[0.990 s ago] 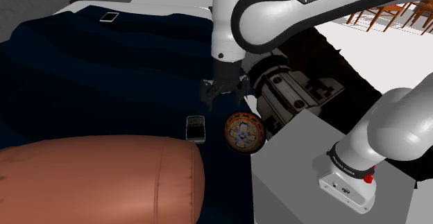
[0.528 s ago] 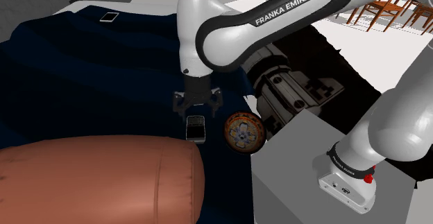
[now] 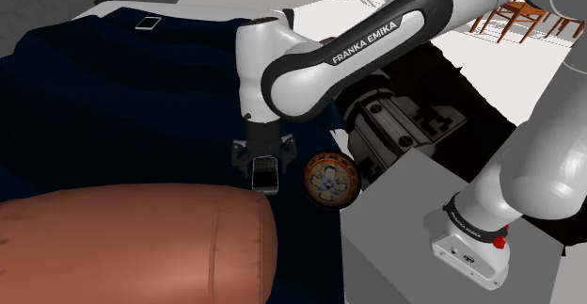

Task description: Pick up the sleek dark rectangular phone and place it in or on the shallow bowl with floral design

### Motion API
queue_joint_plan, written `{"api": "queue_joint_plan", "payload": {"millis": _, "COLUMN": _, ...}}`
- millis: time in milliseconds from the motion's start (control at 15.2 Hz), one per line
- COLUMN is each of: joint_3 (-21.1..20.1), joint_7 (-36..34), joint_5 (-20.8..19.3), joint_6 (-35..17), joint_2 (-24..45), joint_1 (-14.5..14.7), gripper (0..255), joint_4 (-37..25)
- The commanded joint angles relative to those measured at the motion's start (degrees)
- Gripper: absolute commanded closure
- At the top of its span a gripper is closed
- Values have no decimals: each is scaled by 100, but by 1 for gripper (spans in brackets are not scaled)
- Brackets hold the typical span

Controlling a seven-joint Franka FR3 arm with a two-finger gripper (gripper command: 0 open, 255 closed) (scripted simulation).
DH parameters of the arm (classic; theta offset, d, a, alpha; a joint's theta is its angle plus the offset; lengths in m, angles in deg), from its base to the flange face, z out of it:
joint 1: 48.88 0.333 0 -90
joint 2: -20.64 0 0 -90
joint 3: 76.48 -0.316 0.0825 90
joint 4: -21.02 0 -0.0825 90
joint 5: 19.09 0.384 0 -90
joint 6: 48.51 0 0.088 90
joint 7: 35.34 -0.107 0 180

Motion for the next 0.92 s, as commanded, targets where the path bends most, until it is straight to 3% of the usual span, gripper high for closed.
{"api": "queue_joint_plan", "payload": {"millis": 0, "joint_3": -1, "joint_7": -16, "joint_5": -16, "joint_6": -73, "joint_2": 36, "joint_1": 15, "gripper": 0, "joint_4": 36}}
{"api": "queue_joint_plan", "payload": {"millis": 396, "joint_3": 0, "joint_7": -16, "joint_5": -16, "joint_6": -72, "joint_2": 36, "joint_1": 15, "gripper": 0, "joint_4": 35}}
{"api": "queue_joint_plan", "payload": {"millis": 462, "joint_3": 0, "joint_7": -16, "joint_5": -16, "joint_6": -72, "joint_2": 36, "joint_1": 15, "gripper": 255, "joint_4": 35}}
{"api": "queue_joint_plan", "payload": {"millis": 858, "joint_3": 1, "joint_7": -15, "joint_5": -18, "joint_6": -69, "joint_2": 39, "joint_1": 14, "gripper": 255, "joint_4": 30}}
